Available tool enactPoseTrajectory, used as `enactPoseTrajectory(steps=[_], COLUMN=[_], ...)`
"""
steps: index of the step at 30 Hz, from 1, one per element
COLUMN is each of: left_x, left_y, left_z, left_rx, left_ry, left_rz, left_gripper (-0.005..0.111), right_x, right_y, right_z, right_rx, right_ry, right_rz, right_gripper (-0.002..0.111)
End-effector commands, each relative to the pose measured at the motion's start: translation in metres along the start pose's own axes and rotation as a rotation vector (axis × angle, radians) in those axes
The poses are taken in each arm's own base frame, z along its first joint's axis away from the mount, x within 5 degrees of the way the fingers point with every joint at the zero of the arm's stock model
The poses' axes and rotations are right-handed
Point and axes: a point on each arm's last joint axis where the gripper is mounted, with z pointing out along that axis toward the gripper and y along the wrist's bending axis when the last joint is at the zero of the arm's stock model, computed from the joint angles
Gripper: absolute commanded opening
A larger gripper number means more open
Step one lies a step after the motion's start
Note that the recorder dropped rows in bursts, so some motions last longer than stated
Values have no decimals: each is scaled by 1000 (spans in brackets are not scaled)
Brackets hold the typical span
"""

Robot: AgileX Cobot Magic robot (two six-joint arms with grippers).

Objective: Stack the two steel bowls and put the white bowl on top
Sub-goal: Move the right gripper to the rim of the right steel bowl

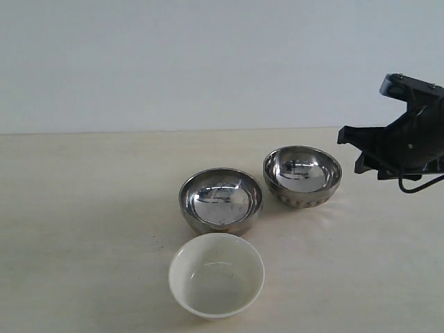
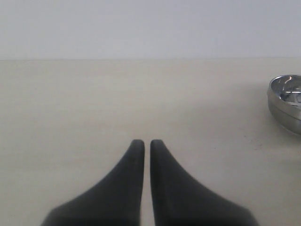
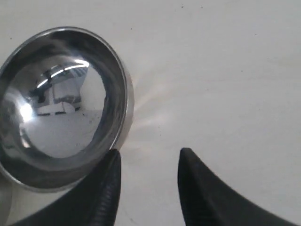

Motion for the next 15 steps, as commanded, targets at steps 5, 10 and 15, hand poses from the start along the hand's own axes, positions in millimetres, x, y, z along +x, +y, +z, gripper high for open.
enactPoseTrajectory(steps=[5, 10, 15], left_x=[1, 1, 1], left_y=[0, 0, 0], left_z=[0, 0, 0], left_rx=[-1, -1, -1], left_ry=[-6, -6, -6], left_rz=[-18, -18, -18], left_gripper=[4, 4, 4], right_x=[-5, -6, -5], right_y=[-5, 3, 22], right_z=[18, 25, 34], right_rx=[2, -15, -44], right_ry=[-72, -47, -53], right_rz=[64, 73, 33], right_gripper=[35, 35, 35])
